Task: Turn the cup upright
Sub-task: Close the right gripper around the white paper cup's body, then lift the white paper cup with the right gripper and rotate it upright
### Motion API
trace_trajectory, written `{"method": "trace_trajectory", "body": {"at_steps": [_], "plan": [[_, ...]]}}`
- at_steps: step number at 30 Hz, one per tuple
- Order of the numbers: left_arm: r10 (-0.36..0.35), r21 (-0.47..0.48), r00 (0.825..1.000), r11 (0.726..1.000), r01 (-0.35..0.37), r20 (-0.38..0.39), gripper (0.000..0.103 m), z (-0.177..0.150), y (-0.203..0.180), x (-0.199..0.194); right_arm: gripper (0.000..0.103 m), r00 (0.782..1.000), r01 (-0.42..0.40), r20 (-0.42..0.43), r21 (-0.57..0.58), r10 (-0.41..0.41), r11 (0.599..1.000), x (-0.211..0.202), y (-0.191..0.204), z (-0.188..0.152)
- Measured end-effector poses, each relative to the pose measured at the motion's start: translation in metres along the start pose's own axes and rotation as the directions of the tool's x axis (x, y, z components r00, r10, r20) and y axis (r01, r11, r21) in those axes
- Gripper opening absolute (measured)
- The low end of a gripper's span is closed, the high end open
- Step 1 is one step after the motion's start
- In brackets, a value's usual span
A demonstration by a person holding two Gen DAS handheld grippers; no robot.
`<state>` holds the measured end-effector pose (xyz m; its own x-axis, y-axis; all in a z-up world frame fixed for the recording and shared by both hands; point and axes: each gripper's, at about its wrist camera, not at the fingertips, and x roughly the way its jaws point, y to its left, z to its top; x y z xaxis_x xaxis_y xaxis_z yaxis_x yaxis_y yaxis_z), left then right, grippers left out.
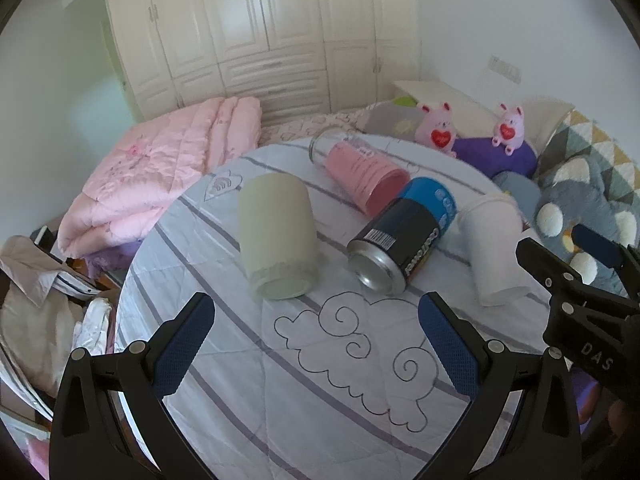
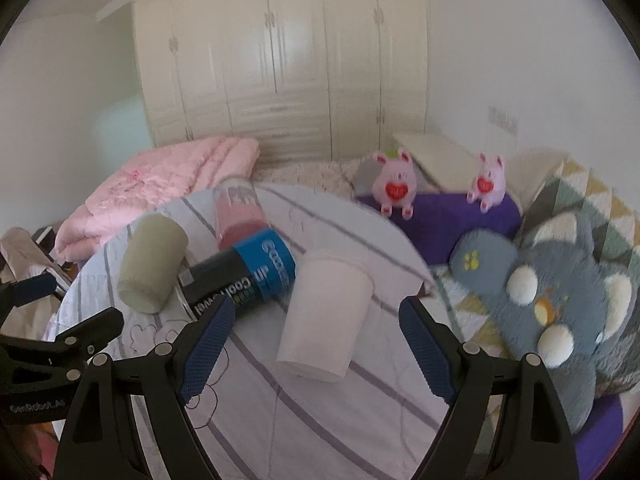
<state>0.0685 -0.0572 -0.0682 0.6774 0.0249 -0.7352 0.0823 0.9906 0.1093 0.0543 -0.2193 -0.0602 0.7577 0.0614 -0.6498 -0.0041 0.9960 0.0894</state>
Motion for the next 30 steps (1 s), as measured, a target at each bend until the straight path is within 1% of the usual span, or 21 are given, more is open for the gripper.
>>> {"method": "trace_trajectory", "body": {"at_steps": [5, 9, 12, 15, 19, 20, 21, 23, 26, 30], "plan": [[0.017, 0.0, 0.999, 1.0, -0.017, -0.041, 0.103, 0.002, 0.001, 0.018, 0.085, 0.995, -0.023, -0.096, 0.072, 0.03, 0.997, 0.027, -0.011, -0.004], [0.022, -0.004, 0.997, 1.0, -0.022, -0.074, 0.103, 0.003, 0.004, 0.031, 0.085, 0.982, -0.036, -0.177, 0.136, 0.059, 0.99, 0.049, -0.022, -0.007], [0.024, -0.003, 0.996, 1.0, -0.024, -0.083, 0.103, 0.002, 0.005, 0.037, 0.085, 0.972, -0.048, -0.217, 0.185, 0.088, 0.982, 0.063, -0.028, -0.01], [0.022, -0.001, 0.995, 1.0, -0.022, -0.093, 0.103, 0.001, 0.006, 0.042, 0.085, 0.964, -0.048, -0.246, 0.211, 0.101, 0.976, 0.074, -0.029, -0.012], [0.016, 0.002, 0.995, 1.0, -0.016, -0.099, 0.103, 0.001, 0.008, 0.045, 0.085, 0.956, -0.068, -0.263, 0.236, 0.131, 0.97, 0.083, -0.028, -0.012], [0.015, 0.003, 0.995, 1.0, -0.015, -0.1, 0.103, 0.001, 0.008, 0.045, 0.076, 0.955, -0.069, -0.264, 0.232, 0.131, 0.97, 0.084, -0.027, -0.011], [0.014, 0.005, 0.995, 1.0, -0.014, -0.101, 0.103, 0.001, 0.009, 0.044, 0.062, 0.955, -0.064, -0.269, 0.223, 0.124, 0.973, 0.085, -0.026, -0.011], [0.013, 0.004, 0.995, 1.0, -0.013, -0.101, 0.103, 0.001, 0.009, 0.044, 0.062, 0.952, -0.068, -0.279, 0.22, 0.129, 0.973, 0.088, -0.026, -0.01], [0.011, -0.003, 0.996, 1.0, -0.012, -0.094, 0.103, 0.0, 0.011, 0.041, 0.062, 0.952, -0.069, -0.279, 0.208, 0.127, 0.976, 0.087, -0.028, -0.009], [-0.003, -0.024, 0.996, 1.0, 0.001, -0.085, 0.103, -0.003, 0.019, 0.032, 0.062, 0.96, -0.071, -0.252, 0.196, 0.12, 0.978, 0.076, -0.026, -0.007]]}}
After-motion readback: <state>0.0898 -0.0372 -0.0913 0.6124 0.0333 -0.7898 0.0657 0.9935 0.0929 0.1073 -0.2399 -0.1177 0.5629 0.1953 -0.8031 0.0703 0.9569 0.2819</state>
